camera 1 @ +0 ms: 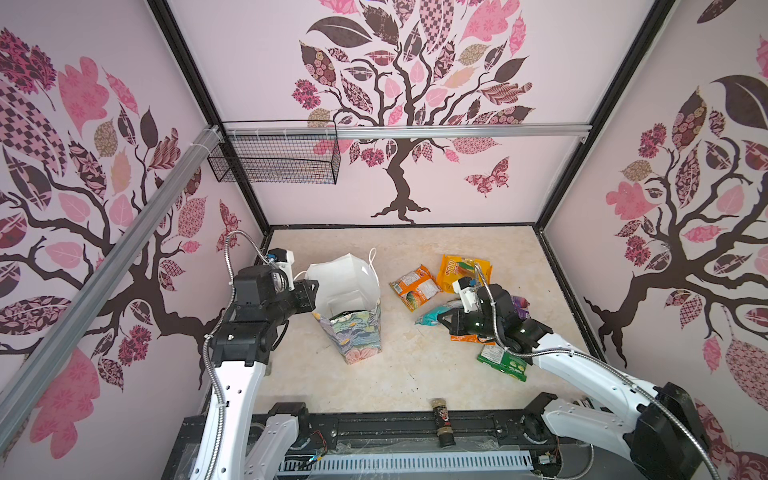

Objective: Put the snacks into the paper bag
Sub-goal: 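Lift the teal packet upward with the right gripper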

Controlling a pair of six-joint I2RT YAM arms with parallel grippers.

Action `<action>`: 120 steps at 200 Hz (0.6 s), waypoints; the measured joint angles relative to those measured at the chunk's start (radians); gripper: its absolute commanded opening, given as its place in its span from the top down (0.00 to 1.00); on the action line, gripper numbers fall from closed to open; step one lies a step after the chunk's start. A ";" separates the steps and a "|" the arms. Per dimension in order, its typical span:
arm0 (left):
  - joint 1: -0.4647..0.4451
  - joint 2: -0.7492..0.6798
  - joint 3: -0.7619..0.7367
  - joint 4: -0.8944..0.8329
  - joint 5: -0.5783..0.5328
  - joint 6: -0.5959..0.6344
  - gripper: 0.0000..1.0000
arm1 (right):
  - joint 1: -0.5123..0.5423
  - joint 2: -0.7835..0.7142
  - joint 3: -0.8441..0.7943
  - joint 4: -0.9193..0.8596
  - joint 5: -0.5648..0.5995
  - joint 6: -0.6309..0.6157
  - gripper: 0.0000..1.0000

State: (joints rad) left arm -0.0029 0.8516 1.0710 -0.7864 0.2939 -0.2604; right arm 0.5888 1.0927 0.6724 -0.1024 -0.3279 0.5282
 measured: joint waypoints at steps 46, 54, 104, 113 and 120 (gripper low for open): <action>0.000 0.000 0.000 0.000 0.000 0.000 0.76 | 0.015 -0.053 0.060 -0.057 0.021 -0.023 1.00; 0.000 0.000 0.000 0.000 0.000 0.000 0.76 | 0.015 -0.061 0.065 -0.063 0.025 -0.029 1.00; 0.000 0.000 0.000 0.000 0.000 0.000 0.76 | 0.017 -0.064 0.140 -0.136 0.027 -0.043 1.00; 0.000 0.000 0.000 -0.001 0.000 0.000 0.76 | 0.018 -0.067 0.154 -0.148 0.026 -0.047 1.00; 0.000 0.000 0.000 -0.001 0.000 0.000 0.76 | 0.019 -0.068 0.167 -0.158 0.024 -0.051 1.00</action>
State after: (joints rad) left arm -0.0029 0.8513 1.0710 -0.7872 0.2935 -0.2604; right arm 0.6075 1.0245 0.8398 -0.2600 -0.3042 0.4774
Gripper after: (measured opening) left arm 0.238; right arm 0.042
